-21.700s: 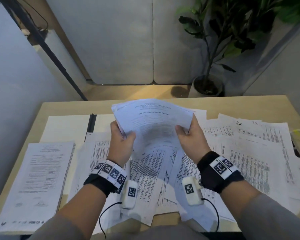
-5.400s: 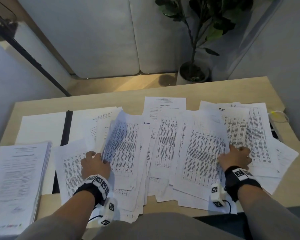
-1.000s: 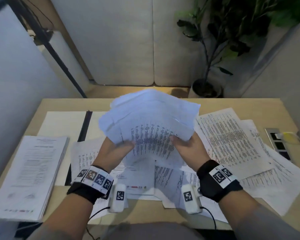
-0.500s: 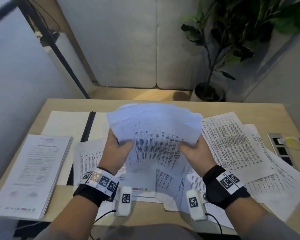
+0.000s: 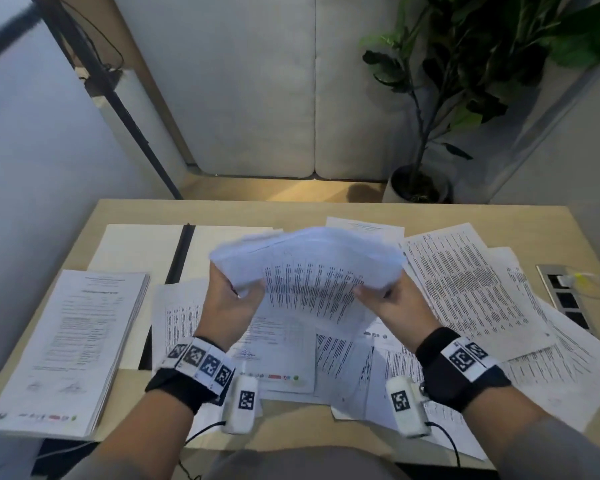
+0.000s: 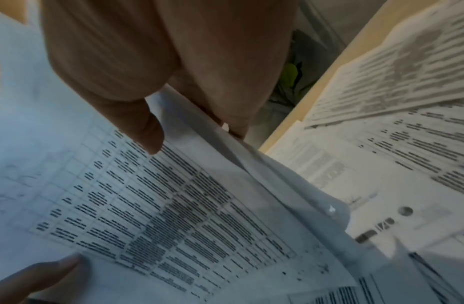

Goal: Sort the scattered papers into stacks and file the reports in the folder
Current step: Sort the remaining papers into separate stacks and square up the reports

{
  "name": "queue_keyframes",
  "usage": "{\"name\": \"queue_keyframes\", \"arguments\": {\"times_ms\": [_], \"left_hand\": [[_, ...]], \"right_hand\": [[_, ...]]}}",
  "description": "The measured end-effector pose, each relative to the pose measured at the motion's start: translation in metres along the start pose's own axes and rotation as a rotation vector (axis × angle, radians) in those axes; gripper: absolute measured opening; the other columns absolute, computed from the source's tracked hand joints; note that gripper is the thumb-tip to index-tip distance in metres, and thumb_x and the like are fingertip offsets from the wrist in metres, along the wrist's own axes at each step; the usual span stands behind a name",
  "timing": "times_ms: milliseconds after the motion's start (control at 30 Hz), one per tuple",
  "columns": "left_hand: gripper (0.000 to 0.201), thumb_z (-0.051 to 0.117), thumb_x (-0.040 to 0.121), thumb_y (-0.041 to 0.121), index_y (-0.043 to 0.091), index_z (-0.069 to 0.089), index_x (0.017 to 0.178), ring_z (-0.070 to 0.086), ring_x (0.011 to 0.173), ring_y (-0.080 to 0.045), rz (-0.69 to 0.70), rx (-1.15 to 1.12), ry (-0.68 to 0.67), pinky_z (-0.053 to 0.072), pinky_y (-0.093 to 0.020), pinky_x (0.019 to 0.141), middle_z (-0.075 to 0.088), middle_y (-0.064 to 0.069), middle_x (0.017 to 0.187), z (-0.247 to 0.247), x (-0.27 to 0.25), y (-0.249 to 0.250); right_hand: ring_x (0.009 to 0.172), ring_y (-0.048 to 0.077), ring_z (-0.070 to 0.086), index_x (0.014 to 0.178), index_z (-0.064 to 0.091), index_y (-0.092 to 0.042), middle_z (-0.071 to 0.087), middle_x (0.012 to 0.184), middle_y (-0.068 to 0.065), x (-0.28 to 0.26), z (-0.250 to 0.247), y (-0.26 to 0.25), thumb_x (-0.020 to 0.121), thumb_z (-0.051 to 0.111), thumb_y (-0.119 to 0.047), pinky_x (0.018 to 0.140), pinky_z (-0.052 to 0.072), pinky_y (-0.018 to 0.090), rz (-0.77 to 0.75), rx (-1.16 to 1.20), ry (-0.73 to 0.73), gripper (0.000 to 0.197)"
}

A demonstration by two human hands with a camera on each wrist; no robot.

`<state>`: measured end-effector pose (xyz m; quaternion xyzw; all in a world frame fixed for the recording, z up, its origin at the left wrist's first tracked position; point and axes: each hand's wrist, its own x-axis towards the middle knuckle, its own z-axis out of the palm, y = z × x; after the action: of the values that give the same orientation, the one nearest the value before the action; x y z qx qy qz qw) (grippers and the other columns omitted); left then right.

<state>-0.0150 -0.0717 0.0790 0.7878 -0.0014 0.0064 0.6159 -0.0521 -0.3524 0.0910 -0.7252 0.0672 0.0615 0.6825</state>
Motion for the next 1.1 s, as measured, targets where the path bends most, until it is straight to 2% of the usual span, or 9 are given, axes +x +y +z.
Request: {"name": "queue_keyframes", "arguments": {"times_ms": [200,267,333,400,533,667,867,1000,1100], "left_hand": [[0.065,0.065,0.092,-0.002,0.032,0.046,0.144,0.061,0.120,-0.002,-0.062,0.035,0.013,0.051,-0.042,0.107,0.064,0.007,0.131,0.017,0.007,-0.007],[0.065,0.062,0.092,-0.003,0.026,0.044,0.148,0.057,0.129,-0.006,-0.032,0.020,0.047,0.048,-0.040,0.111,0.060,0.006,0.137,0.020,0.010,0.001],[0.067,0.060,0.092,-0.002,0.021,0.041,0.152,0.052,0.137,-0.011,0.001,-0.036,0.069,0.044,-0.038,0.115,0.057,0.004,0.144,0.016,0.015,0.001],[0.064,0.062,0.091,0.007,0.021,0.043,0.151,0.055,0.135,-0.015,-0.040,-0.066,0.076,0.043,-0.047,0.116,0.060,0.002,0.142,0.013,0.017,0.000],[0.054,0.063,0.091,0.028,0.029,0.052,0.144,0.060,0.129,-0.014,-0.113,-0.062,0.058,0.045,-0.055,0.112,0.066,0.008,0.134,0.020,0.014,0.003],[0.058,0.062,0.094,0.024,0.019,0.046,0.149,0.056,0.135,-0.019,-0.023,-0.129,0.091,0.044,-0.051,0.114,0.062,0.002,0.143,0.006,0.014,0.017],[0.052,0.067,0.089,0.023,0.028,0.045,0.136,0.061,0.122,-0.016,-0.023,-0.084,0.074,0.050,-0.052,0.107,0.060,-0.003,0.133,-0.006,0.008,0.012],[0.054,0.058,0.097,-0.005,0.009,0.039,0.145,0.063,0.115,0.003,0.014,-0.067,-0.013,0.053,-0.023,0.095,0.065,0.028,0.120,0.004,0.012,0.014],[0.052,0.053,0.099,-0.009,0.021,0.039,0.139,0.065,0.089,0.006,0.035,-0.027,0.003,0.051,-0.019,0.080,0.067,0.030,0.106,0.001,0.017,0.015]], "right_hand": [[0.109,0.008,0.070,0.119,0.062,-0.035,0.076,0.111,-0.013,0.014,0.031,0.008,0.094,0.062,0.010,0.105,0.052,0.039,0.018,0.030,0.134,0.051],[0.104,0.018,0.071,0.116,0.062,-0.034,0.076,0.108,-0.003,0.018,0.037,0.004,0.094,0.058,0.011,0.096,0.053,0.036,0.027,0.046,0.163,0.050],[0.114,0.027,0.068,0.117,0.063,-0.033,0.074,0.116,0.008,0.020,0.033,0.005,0.094,0.058,0.010,0.102,0.052,0.041,0.040,0.081,0.185,0.049],[0.117,0.020,0.068,0.120,0.063,-0.034,0.074,0.119,0.000,0.020,0.033,0.007,0.095,0.060,0.007,0.110,0.050,0.046,0.037,0.089,0.174,0.049],[0.106,0.051,0.057,0.127,0.060,-0.032,0.068,0.117,0.022,0.021,0.045,0.002,0.097,0.052,0.011,0.097,0.052,0.051,0.012,0.083,0.157,0.053],[0.127,0.022,0.063,0.138,0.057,-0.022,0.070,0.130,0.001,0.017,0.027,-0.008,0.097,0.056,0.012,0.109,0.049,0.045,-0.134,0.062,0.130,0.053],[0.122,0.019,0.064,0.139,0.052,-0.029,0.068,0.128,0.000,0.017,0.015,0.003,0.097,0.065,-0.005,0.108,0.051,0.048,-0.152,-0.060,0.073,0.050],[0.114,0.002,0.064,0.130,0.050,-0.037,0.069,0.118,-0.024,0.018,0.025,-0.002,0.096,0.057,0.009,0.099,0.051,0.025,-0.177,-0.031,0.116,0.057],[0.098,0.000,0.064,0.118,0.051,-0.033,0.069,0.105,-0.017,0.019,0.028,-0.008,0.097,0.053,0.011,0.089,0.051,0.025,-0.204,-0.033,0.152,0.049]]}}
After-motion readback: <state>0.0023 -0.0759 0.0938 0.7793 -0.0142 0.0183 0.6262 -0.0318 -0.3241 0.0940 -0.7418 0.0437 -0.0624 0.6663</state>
